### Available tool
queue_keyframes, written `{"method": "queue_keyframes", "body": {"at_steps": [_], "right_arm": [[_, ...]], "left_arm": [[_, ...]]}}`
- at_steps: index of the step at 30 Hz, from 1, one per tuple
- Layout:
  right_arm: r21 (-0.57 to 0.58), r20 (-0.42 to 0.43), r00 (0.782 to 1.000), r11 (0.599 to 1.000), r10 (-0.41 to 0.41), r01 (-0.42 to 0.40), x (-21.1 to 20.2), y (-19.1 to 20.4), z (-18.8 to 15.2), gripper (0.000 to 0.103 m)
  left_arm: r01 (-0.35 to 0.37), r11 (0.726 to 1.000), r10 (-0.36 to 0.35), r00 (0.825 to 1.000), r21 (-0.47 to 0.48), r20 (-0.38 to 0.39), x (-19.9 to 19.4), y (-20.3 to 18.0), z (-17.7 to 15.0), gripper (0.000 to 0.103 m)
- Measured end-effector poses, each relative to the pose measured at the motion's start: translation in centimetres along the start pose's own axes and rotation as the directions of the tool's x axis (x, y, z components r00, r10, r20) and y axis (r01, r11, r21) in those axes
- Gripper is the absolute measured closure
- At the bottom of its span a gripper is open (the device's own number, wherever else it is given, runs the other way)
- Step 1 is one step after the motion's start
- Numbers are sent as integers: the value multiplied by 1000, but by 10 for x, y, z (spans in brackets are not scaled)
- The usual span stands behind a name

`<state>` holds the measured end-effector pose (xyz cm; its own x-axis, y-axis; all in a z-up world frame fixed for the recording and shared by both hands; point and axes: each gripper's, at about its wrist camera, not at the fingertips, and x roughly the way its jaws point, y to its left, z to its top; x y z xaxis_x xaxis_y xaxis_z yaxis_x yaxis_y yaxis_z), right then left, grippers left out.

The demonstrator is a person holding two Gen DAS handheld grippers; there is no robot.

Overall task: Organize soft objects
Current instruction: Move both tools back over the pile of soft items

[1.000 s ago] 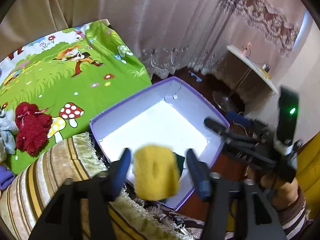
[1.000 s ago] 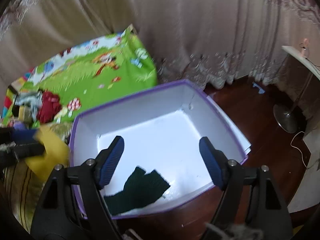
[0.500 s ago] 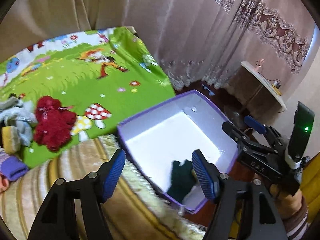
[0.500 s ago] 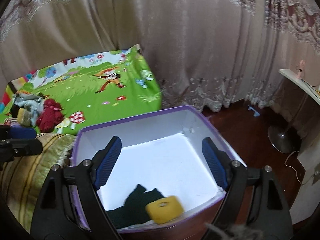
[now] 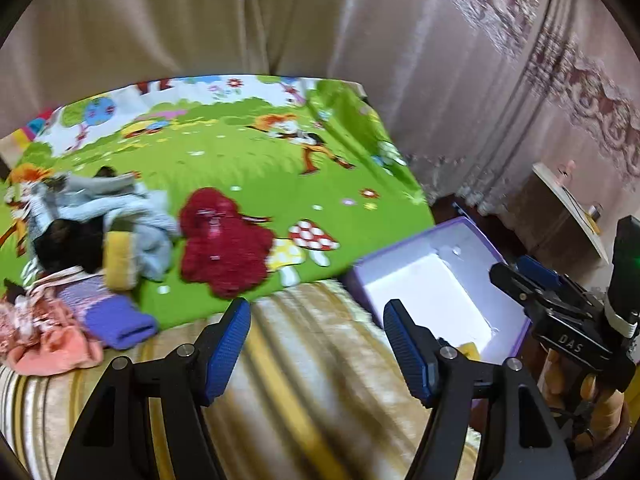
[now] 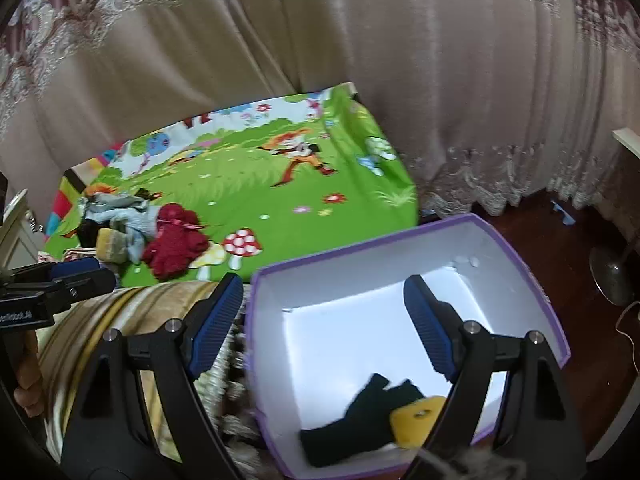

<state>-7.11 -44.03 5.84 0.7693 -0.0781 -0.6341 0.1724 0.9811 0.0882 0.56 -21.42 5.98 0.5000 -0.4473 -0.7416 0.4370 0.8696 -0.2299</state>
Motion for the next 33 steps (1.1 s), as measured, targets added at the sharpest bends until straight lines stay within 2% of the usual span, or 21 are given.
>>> {"method": "queue_keyframes", "body": {"at_steps": [8,13,26,33], "right_arm": [[-50,-32,996,995,87,-89,17,42,13,18],[-80,-53,991,989,123,-127,28,66,20,18],[-158,-119,972,963,203,-220,59,124,34,18],[-205,-155,956,938,251,-279,73,161,39,18]], "left_arm": [[-57,991,61,998,-124,27,-20,63,-4,33],[-101,972,112,993,-210,41,-37,105,-13,33],[-233,896,265,964,-378,33,-73,197,-37,33],[-267,858,297,955,-438,1,-72,228,-41,33]]}}
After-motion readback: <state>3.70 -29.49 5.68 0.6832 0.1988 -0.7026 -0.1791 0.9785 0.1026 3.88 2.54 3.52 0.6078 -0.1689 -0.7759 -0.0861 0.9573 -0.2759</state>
